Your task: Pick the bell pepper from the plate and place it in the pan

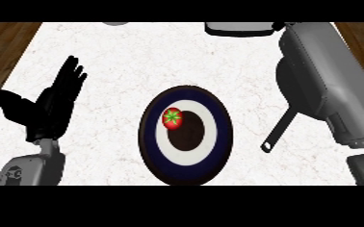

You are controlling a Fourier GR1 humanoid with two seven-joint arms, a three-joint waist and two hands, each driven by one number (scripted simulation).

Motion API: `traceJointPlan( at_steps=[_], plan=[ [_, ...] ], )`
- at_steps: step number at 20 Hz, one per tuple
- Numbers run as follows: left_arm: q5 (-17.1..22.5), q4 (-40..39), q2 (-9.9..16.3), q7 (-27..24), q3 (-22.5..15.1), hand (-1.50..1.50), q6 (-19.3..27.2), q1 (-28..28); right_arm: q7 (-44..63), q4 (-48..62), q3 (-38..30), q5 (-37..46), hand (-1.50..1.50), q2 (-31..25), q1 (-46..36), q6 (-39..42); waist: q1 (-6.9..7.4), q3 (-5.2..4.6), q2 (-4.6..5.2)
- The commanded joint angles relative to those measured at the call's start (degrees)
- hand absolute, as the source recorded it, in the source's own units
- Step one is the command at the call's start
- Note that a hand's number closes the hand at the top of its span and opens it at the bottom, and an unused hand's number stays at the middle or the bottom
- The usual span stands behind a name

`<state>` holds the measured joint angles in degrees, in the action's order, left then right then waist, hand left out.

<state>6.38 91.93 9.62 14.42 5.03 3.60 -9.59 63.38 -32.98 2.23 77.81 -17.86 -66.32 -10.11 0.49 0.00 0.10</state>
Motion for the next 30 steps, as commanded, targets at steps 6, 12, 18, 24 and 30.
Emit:
traceJointPlan(
  at_steps=[6, 12, 18, 24, 30],
  plan=[
    [0.1, -1.2, 0.5, -0.1, 1.3, 0.00, 0.0, 0.4, -3.6, -9.2, -6.2, -2.7, 1.50, -7.6, 16.5, -11.9, -1.86, 0.03, -0.37],
    [-0.8, -2.2, 0.1, -1.3, 0.6, 0.00, -0.5, -0.7, -13.4, -8.4, -10.4, -7.3, 1.50, -8.0, 21.5, -18.1, -0.35, 0.02, 0.02],
    [1.4, -4.2, 1.3, -1.2, 2.6, 0.00, -2.4, -2.6, -21.6, 4.8, -13.4, -9.1, 1.50, -6.0, 23.7, -29.7, 0.66, 0.07, 0.50],
    [1.0, -1.2, 1.7, 1.1, 2.8, 0.00, -1.4, -2.8, -21.4, 11.1, -22.0, -17.3, -1.50, -9.0, 22.6, -28.6, 0.99, 0.13, 0.52],
    [-0.1, -2.3, 0.3, -0.4, 1.6, 0.00, -1.1, -2.3, -34.9, 14.8, -26.8, -25.2, -1.50, -7.4, 24.9, -30.3, 0.81, 0.14, 0.43]
  ],
)
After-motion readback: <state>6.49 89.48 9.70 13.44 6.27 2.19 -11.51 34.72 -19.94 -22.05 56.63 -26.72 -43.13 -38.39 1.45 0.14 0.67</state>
